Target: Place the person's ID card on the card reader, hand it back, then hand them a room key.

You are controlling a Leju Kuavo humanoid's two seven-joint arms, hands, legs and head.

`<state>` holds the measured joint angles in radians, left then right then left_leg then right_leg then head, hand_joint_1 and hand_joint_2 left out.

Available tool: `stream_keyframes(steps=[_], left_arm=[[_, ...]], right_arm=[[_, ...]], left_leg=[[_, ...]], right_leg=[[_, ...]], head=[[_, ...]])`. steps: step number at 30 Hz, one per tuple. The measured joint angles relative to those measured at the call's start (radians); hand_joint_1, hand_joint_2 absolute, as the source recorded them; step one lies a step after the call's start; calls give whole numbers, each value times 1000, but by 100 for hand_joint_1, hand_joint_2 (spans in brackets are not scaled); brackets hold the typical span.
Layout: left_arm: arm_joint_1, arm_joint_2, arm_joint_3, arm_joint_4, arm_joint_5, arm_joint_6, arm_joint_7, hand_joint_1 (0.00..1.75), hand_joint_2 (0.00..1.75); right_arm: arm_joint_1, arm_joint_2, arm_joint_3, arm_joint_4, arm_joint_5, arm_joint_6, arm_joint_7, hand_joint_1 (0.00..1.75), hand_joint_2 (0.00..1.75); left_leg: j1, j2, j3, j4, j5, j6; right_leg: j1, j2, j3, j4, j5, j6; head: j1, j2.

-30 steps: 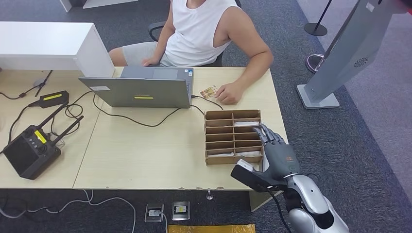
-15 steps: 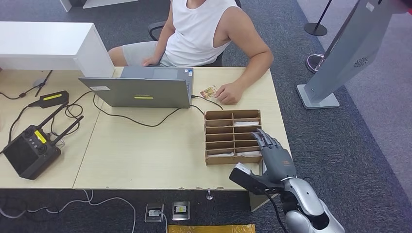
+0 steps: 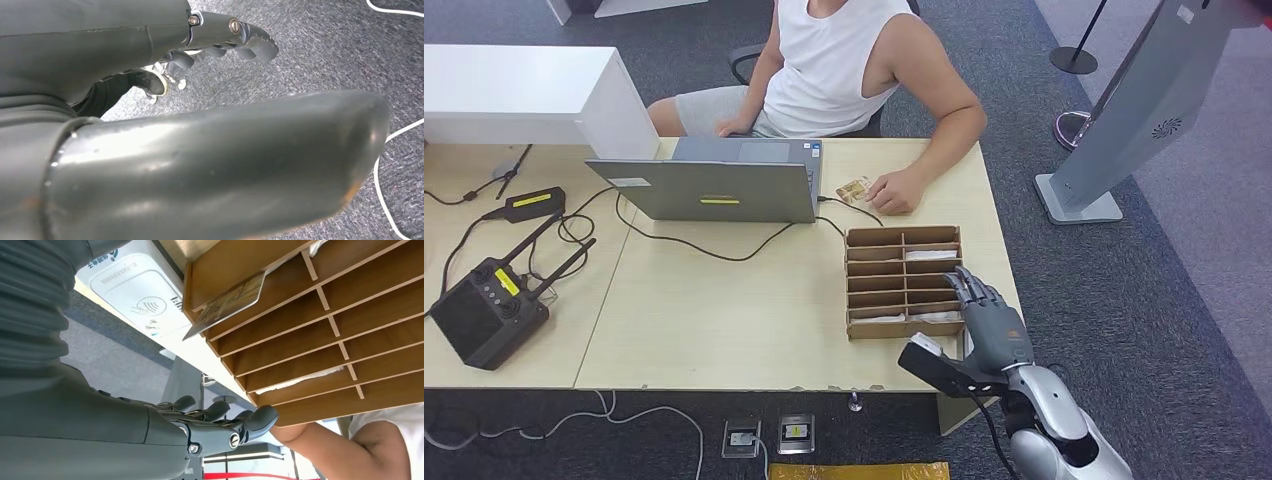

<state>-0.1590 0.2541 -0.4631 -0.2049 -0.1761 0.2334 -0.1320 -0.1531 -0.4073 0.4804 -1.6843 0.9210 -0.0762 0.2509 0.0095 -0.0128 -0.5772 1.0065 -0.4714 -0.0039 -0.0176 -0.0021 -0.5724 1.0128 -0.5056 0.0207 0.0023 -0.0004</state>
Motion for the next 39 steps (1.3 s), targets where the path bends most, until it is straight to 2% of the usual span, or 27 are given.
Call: stream_keyframes(steps=[30, 34, 39], left_arm=[[-1, -5, 1, 0, -3, -6, 0, 0, 0], [-4, -5, 1, 0, -7, -9, 0, 0, 0], [-7, -5, 1, 0, -8, -12, 0, 0, 0]], right_arm=[[-21, 4, 23, 62, -23, 13, -34, 0, 175], [-30, 5, 29, 63, -28, 20, -45, 171, 175], [-36, 9, 34, 63, -35, 27, -51, 175, 175]], left_leg=[[0, 0, 0, 0, 0, 0], [0, 0, 0, 0, 0, 0], [0, 0, 0, 0, 0, 0]], right_leg=[[0, 0, 0, 0, 0, 0], [0, 0, 0, 0, 0, 0], [0, 0, 0, 0, 0, 0]], head=[[0, 0], [0, 0], [0, 0]])
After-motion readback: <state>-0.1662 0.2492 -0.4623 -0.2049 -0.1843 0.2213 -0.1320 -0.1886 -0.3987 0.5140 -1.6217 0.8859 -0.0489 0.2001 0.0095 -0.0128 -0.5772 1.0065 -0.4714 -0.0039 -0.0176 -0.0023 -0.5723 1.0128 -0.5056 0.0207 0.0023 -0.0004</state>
